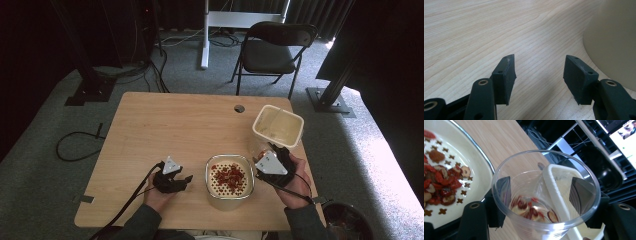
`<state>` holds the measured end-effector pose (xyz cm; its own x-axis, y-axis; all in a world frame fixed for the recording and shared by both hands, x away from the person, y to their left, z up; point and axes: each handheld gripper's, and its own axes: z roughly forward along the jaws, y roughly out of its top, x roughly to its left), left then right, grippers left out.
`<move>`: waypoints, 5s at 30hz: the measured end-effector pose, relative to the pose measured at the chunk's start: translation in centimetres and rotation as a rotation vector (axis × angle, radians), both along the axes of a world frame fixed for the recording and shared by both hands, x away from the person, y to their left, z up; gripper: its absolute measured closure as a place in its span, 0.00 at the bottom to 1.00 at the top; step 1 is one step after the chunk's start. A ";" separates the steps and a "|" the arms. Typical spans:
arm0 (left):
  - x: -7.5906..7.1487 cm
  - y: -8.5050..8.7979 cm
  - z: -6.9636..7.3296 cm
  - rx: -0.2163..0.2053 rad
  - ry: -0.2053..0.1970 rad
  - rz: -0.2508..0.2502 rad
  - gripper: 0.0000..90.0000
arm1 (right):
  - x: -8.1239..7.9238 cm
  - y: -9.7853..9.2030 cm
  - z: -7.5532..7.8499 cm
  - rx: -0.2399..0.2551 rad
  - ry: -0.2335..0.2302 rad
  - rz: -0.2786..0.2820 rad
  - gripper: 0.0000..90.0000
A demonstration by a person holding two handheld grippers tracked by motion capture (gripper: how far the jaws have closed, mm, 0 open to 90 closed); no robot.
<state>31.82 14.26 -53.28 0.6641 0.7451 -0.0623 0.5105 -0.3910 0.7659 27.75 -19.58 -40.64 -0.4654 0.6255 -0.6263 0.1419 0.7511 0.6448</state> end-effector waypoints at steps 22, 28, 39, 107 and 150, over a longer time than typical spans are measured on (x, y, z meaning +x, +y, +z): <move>0.0 0.0 0.0 -0.005 -0.005 0.005 0.49 | -0.8 2.9 0.0 -0.304 -0.104 0.056 0.37; 0.0 0.0 0.1 -0.006 -0.007 0.006 0.49 | -1.3 3.7 -0.2 -0.390 -0.141 0.071 0.37; 0.0 0.0 0.1 -0.005 -0.006 0.006 0.49 | -2.3 5.1 -0.5 -0.591 -0.245 0.099 0.37; 0.1 0.0 0.0 -0.004 -0.002 0.005 0.49 | -3.1 5.9 -2.5 -0.895 -0.376 0.116 0.37; 0.1 -0.3 -0.2 0.000 0.003 -0.004 0.49 | -3.5 5.8 -2.5 -0.842 -0.410 0.126 0.38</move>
